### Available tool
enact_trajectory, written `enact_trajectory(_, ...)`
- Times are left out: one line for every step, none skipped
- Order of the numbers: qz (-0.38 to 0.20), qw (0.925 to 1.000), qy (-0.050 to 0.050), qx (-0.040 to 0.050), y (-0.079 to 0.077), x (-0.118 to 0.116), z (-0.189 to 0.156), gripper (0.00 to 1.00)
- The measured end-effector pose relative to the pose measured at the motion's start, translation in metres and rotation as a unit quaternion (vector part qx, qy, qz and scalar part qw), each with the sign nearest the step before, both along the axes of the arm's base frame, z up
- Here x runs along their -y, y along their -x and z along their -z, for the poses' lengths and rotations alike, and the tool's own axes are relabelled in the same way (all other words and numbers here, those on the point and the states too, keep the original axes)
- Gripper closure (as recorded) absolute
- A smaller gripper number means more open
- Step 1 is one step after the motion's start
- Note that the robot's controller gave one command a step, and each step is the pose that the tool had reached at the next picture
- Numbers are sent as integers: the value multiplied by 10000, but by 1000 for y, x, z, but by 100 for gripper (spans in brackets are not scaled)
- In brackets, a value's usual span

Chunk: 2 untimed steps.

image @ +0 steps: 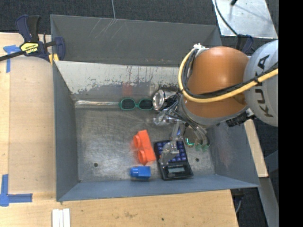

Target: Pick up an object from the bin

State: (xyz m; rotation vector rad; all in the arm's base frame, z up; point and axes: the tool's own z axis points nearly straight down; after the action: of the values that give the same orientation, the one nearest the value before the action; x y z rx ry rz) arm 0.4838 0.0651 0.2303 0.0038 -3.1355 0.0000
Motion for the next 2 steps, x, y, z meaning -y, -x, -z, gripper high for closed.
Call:
enact_trajectory(14, 10000, -4, 44, -2, 0, -4, 0)
enact_trajectory(-644, 9979, 1, 60, -24, 41, 68, 0)
